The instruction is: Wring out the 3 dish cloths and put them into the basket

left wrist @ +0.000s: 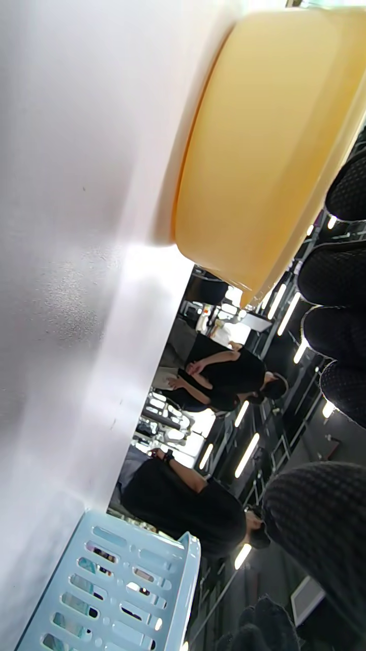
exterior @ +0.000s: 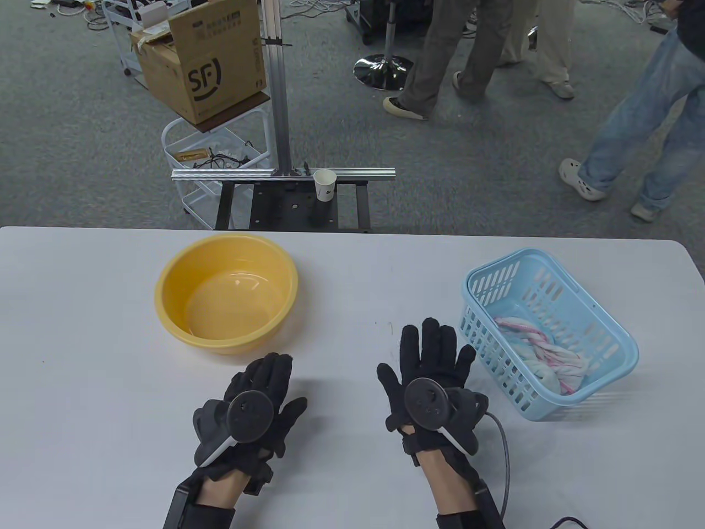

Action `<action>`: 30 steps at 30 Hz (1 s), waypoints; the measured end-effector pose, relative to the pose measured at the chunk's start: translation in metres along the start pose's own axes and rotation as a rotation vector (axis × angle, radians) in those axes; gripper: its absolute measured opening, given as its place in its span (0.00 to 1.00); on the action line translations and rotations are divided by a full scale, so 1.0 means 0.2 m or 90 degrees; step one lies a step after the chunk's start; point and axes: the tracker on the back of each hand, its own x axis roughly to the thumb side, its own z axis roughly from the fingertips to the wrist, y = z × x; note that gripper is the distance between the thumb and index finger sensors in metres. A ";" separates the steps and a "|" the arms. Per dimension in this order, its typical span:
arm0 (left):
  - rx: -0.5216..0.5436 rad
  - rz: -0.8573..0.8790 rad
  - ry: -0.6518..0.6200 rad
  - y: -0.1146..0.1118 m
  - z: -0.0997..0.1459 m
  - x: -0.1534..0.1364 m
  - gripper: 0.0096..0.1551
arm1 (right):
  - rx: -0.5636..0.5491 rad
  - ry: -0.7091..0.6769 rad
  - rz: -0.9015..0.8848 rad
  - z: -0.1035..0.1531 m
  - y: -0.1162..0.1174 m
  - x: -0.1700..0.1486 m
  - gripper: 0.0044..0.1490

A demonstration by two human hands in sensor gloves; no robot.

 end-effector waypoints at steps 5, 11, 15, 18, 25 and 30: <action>-0.010 0.004 0.014 -0.01 0.00 -0.01 0.54 | 0.039 -0.051 -0.017 0.05 0.11 0.01 0.52; -0.049 -0.008 0.045 -0.05 -0.02 -0.05 0.56 | 0.108 -0.067 -0.013 0.08 0.20 -0.02 0.53; -0.070 -0.009 0.069 -0.07 -0.02 -0.08 0.58 | 0.125 -0.068 -0.015 0.10 0.22 -0.02 0.54; -0.070 -0.010 0.073 -0.06 -0.02 -0.08 0.59 | 0.136 -0.077 -0.006 0.11 0.22 -0.01 0.54; -0.073 -0.015 0.084 -0.06 -0.01 -0.08 0.59 | 0.141 -0.068 -0.015 0.10 0.23 -0.03 0.55; -0.077 -0.018 0.085 -0.06 -0.02 -0.08 0.60 | 0.142 -0.065 -0.022 0.10 0.23 -0.03 0.55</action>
